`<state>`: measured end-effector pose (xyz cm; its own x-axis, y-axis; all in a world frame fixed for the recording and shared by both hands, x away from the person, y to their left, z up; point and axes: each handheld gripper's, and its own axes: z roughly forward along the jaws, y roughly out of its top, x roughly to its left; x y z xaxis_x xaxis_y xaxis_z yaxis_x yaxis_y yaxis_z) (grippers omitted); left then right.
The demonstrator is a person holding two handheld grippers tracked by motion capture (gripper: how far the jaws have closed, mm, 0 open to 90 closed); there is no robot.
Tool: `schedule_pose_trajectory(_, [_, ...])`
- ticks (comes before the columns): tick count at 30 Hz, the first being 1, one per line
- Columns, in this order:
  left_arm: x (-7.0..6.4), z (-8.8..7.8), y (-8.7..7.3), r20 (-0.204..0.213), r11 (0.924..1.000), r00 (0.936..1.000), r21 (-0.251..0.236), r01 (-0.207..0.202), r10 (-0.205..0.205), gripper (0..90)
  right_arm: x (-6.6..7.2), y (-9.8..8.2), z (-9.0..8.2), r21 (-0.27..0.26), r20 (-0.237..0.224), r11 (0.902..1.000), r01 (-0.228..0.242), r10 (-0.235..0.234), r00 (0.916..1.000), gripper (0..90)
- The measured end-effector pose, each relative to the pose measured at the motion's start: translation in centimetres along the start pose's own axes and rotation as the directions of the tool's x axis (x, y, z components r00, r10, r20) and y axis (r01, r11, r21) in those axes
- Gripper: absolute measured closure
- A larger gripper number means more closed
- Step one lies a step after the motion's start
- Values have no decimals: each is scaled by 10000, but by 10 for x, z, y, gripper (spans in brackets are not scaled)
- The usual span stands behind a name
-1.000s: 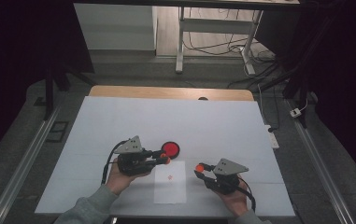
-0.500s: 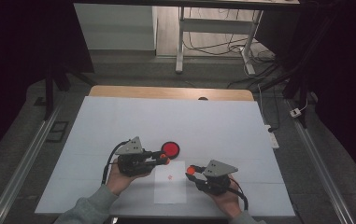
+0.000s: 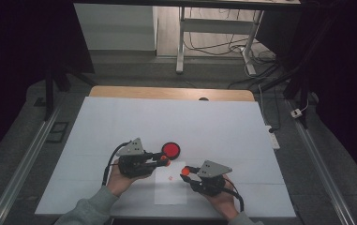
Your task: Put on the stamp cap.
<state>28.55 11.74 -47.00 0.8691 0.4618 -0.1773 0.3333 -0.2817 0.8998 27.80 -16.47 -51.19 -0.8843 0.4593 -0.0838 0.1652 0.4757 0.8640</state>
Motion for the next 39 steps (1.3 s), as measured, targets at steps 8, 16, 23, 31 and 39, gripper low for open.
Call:
schedule_pose_trajectory(8, [1,1,-1,47,10000,10000,63,2,-3,719,1,2,3,-124,-226,9997,-195,192,9996,640])
schedule_pose_trajectory(16, [1,2,-2,34,10000,10000,77,35,-35,720,3,6,8,-228,-377,9993,-290,281,9989,640])
schedule_pose_trajectory(23, [1,3,-1,98,9999,9999,99,21,-22,719,7,10,16,-239,-516,9995,-207,194,9985,640])
schedule_pose_trajectory(31, [-1,6,-2,162,9999,9999,137,3,-5,719,10,14,23,-288,-552,9995,-145,128,9984,640])
schedule_pose_trajectory(39, [-3,10,-2,219,9997,9998,229,-18,13,719,12,19,28,-272,-632,9996,29,-46,9980,640])
